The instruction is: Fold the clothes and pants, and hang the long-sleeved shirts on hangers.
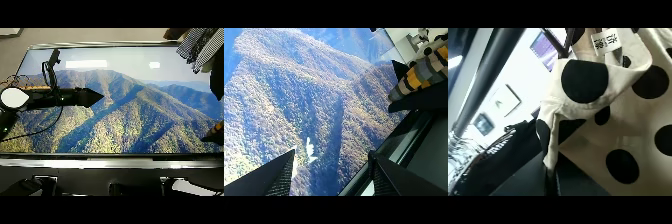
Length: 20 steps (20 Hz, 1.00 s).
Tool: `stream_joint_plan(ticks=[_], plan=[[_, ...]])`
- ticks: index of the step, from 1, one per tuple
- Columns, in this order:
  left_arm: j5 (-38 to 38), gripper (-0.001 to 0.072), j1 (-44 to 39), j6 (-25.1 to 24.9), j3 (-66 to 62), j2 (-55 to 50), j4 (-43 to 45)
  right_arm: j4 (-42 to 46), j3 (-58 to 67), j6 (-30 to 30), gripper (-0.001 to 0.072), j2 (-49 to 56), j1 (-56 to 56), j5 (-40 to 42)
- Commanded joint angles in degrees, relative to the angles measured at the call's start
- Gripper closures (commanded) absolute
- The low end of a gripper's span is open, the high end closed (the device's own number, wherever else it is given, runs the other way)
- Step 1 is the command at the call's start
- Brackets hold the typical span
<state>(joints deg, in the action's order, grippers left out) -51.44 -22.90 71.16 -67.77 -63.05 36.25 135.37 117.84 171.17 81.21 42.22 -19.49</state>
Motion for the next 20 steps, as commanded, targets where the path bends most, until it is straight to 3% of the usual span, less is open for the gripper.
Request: stream_joint_plan(ticks=[1, 20], plan=[[0.0, 0.0175, 0.0, 0.0, 0.0, 0.0, 0.0, -1.7, 0.1, 2.6, 0.07, 0.0, 0.1, 4.9], [0.0, 0.0175, 0.0, 0.0, 0.0, 0.0, 0.0, -1.7, 2.1, 2.6, 0.0694, 0.9, 4.1, -0.1]])
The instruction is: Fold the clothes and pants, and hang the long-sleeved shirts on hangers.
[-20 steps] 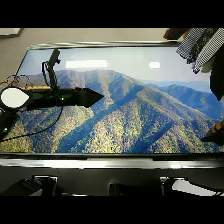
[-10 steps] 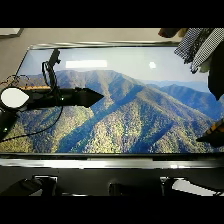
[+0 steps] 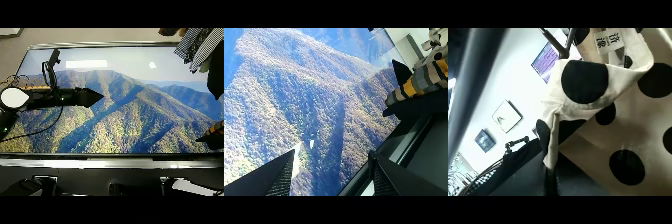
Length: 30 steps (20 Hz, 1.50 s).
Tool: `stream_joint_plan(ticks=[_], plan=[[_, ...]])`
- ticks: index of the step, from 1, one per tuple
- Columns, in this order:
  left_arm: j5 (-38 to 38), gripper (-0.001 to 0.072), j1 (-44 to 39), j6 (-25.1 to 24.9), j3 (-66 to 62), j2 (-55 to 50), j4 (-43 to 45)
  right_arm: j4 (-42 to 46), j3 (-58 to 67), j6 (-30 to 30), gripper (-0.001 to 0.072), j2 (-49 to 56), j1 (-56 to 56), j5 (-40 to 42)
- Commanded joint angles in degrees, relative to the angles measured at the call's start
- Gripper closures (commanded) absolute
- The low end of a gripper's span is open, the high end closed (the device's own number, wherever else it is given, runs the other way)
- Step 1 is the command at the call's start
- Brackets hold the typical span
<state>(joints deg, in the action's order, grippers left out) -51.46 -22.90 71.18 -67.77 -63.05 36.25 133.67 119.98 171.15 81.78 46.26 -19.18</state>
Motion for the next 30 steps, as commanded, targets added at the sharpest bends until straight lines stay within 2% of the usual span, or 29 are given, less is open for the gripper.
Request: stream_joint_plan(ticks=[1, 3, 5, 7, 8, 12, 15, 19, 22, 24, 26, 30], plan=[[0.0, 0.0174, 0.0, 0.0, 0.0, 0.0, 0.0, 0.0, 0.0, 2.4, 0.0672, 0.3, 0.1, -0.4], [0.0, 0.0175, 0.0, 0.0, 0.0, 0.0, 0.0, 0.0, 0.0, 2.4, 0.0547, 0.2, 0.1, -0.4], [0.0, 0.0174, 0.0, 0.0, 0.0, 0.0, 0.0, 0.0, 0.0, 2.4, 0.0497, 0.2, 0.1, -0.4], [0.0, 0.0175, 0.0, 0.0, 0.0, 0.0, 0.0, 0.0, 0.0, 2.4, 0.0293, 0.2, 0.1, -0.4], [0.0, 0.0175, 0.0, 0.0, 0.0, 0.0, 0.0, 0.0, 0.0, 2.4, 0.028, 0.0, 0.1, -0.4], [0.0, 0.0175, 0.0, 0.0, 0.0, 0.0, 0.0, -0.3, 0.0, 0.3, 0.028, -1.9, 0.0, -0.4], [0.0, 0.0175, 0.0, 0.0, 0.0, 0.0, 0.0, -3.9, 0.0, -3.3, 0.028, -4.7, 0.0, -0.2], [0.0, 0.0174, 0.0, 0.0, 0.0, 0.0, 0.0, -12.8, 0.0, -14.0, 0.0281, -8.8, -1.1, -0.9], [0.0, 0.0174, 0.0, 0.0, 0.0, 0.0, 0.0, -17.2, 0.0, -20.9, 0.0288, -10.3, -6.1, -2.2], [0.0, 0.0174, 0.0, 0.0, 0.0, 0.0, 0.0, -20.0, -0.3, -27.5, 0.0291, -10.3, -12.0, -4.6], [0.0, 0.0175, 0.0, 0.0, 0.0, 0.0, 0.0, -22.6, -2.3, -37.2, 0.0293, -10.3, -19.6, -8.1], [0.0, 0.0174, 0.0, 0.0, 0.0, 0.0, 0.0, -25.6, -4.9, -56.9, 0.0297, -9.5, -34.8, -25.3]])
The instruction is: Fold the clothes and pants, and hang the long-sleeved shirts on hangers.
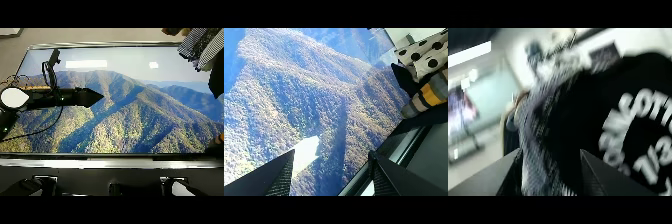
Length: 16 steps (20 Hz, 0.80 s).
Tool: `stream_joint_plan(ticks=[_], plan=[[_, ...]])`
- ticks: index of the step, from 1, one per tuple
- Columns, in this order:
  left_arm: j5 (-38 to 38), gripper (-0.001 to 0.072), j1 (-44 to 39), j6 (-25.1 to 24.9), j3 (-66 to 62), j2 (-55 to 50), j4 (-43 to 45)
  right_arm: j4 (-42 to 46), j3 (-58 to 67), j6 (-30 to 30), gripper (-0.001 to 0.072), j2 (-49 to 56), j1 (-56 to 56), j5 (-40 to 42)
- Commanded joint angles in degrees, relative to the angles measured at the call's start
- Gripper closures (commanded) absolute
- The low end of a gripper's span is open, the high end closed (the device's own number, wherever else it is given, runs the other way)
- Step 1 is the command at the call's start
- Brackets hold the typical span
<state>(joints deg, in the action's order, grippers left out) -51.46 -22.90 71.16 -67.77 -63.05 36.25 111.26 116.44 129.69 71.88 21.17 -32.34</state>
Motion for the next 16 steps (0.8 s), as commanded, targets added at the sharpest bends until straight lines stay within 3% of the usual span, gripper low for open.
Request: stream_joint_plan(ticks=[1, 3, 6, 8, 11, 16], plan=[[0.0, 0.0175, 0.0, 0.0, 0.0, 0.0, 0.0, -3.9, -1.4, -18.1, 0.0299, 0.9, -12.6, -16.6], [0.0, 0.0175, 0.0, 0.0, 0.0, 0.0, 0.0, -8.5, -1.4, -26.0, 0.0357, 2.0, -18.1, -25.5], [0.0, 0.0175, 0.0, 0.0, 0.0, 0.0, 0.0, -17.0, -1.5, -39.1, 0.0389, 5.0, -25.0, -42.6], [0.0, 0.0175, 0.0, 0.0, 0.0, 0.0, 0.0, -21.5, -3.4, -40.7, 0.0545, 6.5, -27.5, -49.2], [0.0, 0.0174, 0.0, 0.0, 0.0, 0.0, 0.0, -26.2, -10.5, -43.7, 0.069, 6.6, -28.7, -53.8], [3.0, 0.0175, 0.0, 0.0, 0.0, 0.0, 0.0, -30.9, -19.3, -44.9, 0.0694, 6.6, -28.7, -58.4]])
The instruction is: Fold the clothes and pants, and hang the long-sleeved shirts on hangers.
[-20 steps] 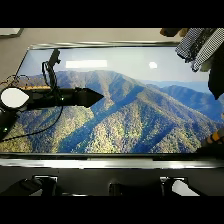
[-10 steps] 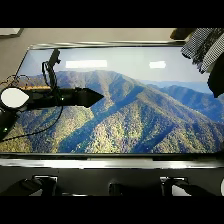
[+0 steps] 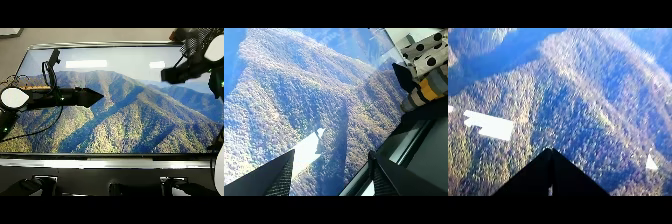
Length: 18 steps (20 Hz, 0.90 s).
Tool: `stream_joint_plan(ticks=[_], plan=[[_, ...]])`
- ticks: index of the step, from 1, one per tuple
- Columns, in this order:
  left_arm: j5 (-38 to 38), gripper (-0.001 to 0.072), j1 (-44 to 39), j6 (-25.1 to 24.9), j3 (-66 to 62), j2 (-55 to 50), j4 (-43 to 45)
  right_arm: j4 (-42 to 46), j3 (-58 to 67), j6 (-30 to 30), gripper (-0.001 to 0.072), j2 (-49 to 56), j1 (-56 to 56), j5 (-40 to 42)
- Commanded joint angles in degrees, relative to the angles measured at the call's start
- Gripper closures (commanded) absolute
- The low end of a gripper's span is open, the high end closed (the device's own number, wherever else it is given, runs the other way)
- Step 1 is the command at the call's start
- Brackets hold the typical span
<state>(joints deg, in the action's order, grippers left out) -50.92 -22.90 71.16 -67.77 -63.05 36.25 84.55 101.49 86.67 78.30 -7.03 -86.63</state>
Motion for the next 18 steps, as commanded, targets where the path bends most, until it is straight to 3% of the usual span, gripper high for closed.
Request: stream_joint_plan(ticks=[1, 3, 6, 10, 13, 14, 16, 18], plan=[[4.7, 0.0175, 0.0, 0.0, 0.0, 0.0, -0.2, -4.9, -5.3, -1.8, 0.0694, 0.1, -0.5, -3.9], [4.3, 0.0174, 0.2, -0.7, 0.0, 0.0, 0.2, -5.7, -7.4, -1.6, 0.0694, 0.1, -0.5, -2.9], [-1.6, 0.0175, 1.7, -7.9, 0.0, 0.0, 9.6, -5.7, -12.5, -1.6, 0.0694, -1.1, -0.5, 1.9], [-13.5, 0.0175, 8.7, -7.7, 0.0, 0.0, 31.2, -5.7, -23.6, -0.4, 0.0695, -4.7, -0.5, 10.9], [-16.1, 0.0177, 16.9, -7.7, 0.1, 0.0, 38.4, -4.5, -31.8, -0.3, 0.0695, -6.1, -1.6, 15.6], [-15.5, 0.0239, 20.4, -7.5, 0.3, 0.0, 38.3, -3.9, -33.6, -0.3, 0.0695, -6.0, -2.5, 16.7], [-15.2, 0.0687, 26.4, -6.6, 0.8, 0.0, 38.4, -3.2, -36.3, -0.3, 0.0695, -6.0, -4.9, 19.9], [-14.1, 0.069, 30.9, -4.5, 1.4, -0.1, 38.4, -2.6, -37.5, -0.2, 0.0695, -6.0, -6.9, 22.6]])
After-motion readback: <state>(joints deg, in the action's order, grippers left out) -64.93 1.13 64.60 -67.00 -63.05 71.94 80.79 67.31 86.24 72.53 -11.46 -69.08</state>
